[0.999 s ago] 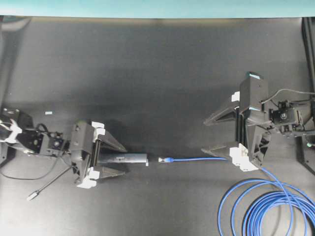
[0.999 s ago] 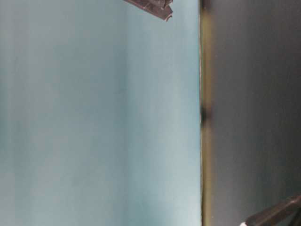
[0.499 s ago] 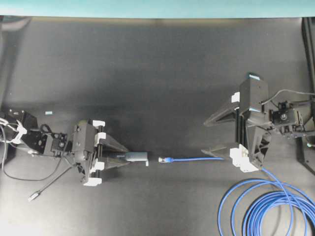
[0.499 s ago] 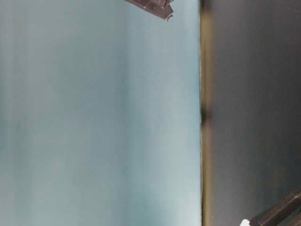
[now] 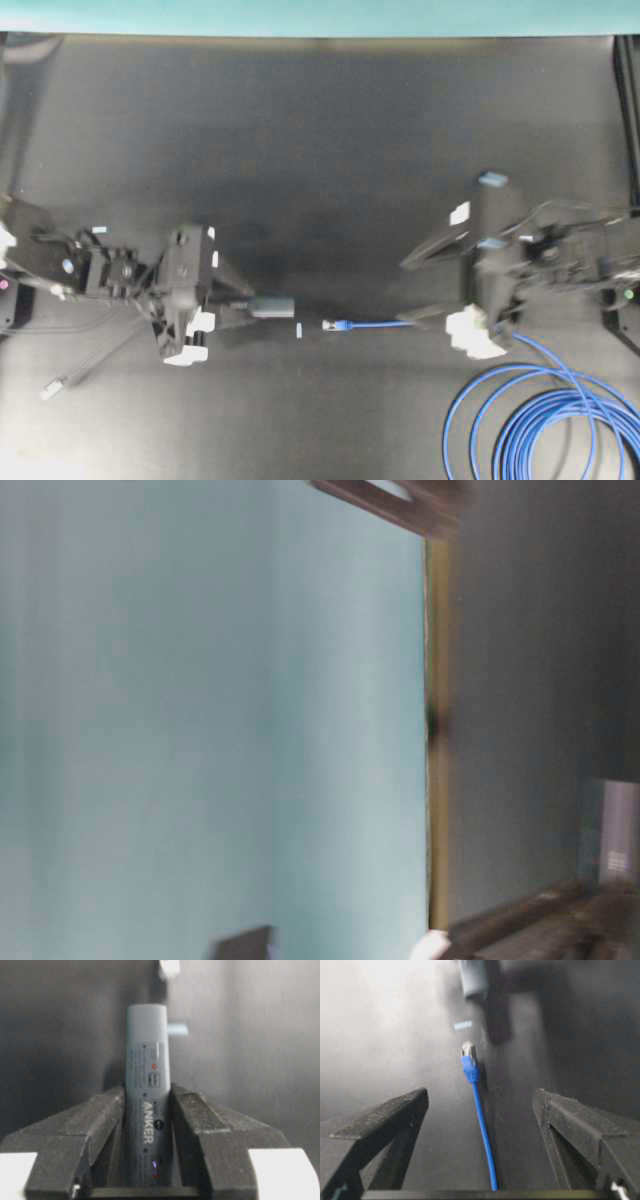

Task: Insert the LAN cable into the hub.
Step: 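Grasp the grey Anker hub with the left gripper, then grasp the blue LAN cable near its plug with the right gripper, then push the blue plug leftward into the hub's port with the right gripper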

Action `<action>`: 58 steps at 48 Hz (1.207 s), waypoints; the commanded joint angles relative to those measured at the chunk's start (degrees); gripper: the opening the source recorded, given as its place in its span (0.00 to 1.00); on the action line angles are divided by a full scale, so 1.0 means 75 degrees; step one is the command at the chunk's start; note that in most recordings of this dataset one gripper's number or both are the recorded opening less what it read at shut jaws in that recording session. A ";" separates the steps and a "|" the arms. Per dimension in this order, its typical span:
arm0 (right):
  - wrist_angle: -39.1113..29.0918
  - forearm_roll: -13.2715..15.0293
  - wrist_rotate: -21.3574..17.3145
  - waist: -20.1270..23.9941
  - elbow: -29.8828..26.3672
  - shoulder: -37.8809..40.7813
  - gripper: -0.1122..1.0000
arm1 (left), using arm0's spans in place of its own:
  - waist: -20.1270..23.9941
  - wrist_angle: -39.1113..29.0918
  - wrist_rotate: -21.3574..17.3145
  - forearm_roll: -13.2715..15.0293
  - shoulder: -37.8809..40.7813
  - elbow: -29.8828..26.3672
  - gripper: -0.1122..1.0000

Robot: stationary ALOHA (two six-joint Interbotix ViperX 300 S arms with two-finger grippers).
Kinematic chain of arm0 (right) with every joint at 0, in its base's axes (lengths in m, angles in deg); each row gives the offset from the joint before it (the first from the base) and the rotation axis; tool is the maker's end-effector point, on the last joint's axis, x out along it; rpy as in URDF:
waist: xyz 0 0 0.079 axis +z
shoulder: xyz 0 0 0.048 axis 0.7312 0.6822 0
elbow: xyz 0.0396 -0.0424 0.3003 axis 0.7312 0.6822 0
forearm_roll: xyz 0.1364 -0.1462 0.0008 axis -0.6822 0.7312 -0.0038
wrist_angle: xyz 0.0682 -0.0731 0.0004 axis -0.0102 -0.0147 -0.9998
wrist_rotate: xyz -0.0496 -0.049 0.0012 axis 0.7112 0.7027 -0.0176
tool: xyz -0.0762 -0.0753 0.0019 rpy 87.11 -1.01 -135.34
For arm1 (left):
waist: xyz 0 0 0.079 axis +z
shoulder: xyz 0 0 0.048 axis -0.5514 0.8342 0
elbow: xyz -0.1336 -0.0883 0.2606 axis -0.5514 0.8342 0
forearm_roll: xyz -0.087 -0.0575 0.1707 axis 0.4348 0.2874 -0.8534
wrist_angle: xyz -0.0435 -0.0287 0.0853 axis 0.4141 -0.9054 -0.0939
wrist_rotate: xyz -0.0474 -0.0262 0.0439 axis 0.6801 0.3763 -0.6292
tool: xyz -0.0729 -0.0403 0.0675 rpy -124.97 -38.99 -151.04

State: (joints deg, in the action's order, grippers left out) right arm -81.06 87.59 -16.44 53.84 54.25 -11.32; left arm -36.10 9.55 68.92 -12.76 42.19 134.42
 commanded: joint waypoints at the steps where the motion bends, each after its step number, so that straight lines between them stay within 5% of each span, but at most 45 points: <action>1: 0.0480 0.0023 0.0164 0.0164 -0.0234 0.0656 0.83 | -0.0035 -0.0574 0.0000 -0.0035 -0.0445 -0.0246 0.35; 15: 0.1113 0.0023 0.0445 0.0176 -0.0773 0.2215 0.83 | -0.0082 -0.1629 0.0035 -0.0035 -0.1043 -0.0504 0.35; 43: 0.1418 0.0012 0.0551 0.0234 -0.1078 0.3246 0.80 | -0.0199 -0.1746 0.0094 -0.0023 -0.1102 -0.0469 0.35; 48: 0.1336 0.0012 0.0586 0.0328 -0.1055 0.3258 0.71 | -0.0199 -0.1746 0.0094 -0.0023 -0.1102 -0.0469 0.35; 58: 0.0914 0.0012 0.0562 0.0469 -0.1043 0.3258 0.22 | -0.0199 -0.1746 0.0094 -0.0023 -0.1102 -0.0480 0.35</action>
State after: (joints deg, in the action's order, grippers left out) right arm -73.59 87.68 -12.13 56.30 46.60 12.41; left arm -37.42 -3.81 69.53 -12.84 34.64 131.69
